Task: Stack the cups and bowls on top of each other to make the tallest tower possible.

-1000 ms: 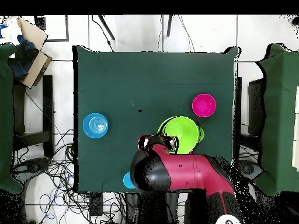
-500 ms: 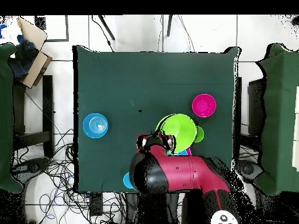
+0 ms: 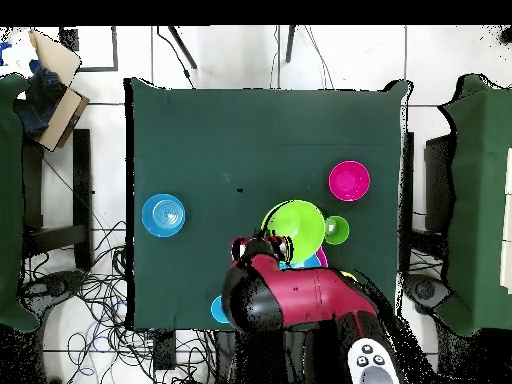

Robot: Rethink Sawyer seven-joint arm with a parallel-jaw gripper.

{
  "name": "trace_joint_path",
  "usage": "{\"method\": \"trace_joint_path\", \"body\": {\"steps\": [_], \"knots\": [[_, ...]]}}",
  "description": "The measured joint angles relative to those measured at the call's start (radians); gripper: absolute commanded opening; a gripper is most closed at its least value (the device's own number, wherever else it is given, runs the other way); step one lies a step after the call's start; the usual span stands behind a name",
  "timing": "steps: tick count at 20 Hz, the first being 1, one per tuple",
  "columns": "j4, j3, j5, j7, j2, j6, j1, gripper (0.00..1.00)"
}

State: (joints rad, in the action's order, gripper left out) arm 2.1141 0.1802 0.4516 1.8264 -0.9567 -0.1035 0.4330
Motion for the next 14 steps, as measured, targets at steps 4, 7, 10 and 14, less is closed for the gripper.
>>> {"method": "trace_joint_path", "body": {"steps": [4,7,10,14], "knots": [[0.000,-0.002,0.006,0.000,0.019,0.000,0.002,0.00],[0.000,-0.002,0.011,0.000,0.028,0.000,0.007,0.00],[0.000,-0.002,0.011,0.000,0.029,0.000,0.015,0.00],[0.000,-0.002,0.011,0.000,0.029,0.000,0.026,0.00]]}}
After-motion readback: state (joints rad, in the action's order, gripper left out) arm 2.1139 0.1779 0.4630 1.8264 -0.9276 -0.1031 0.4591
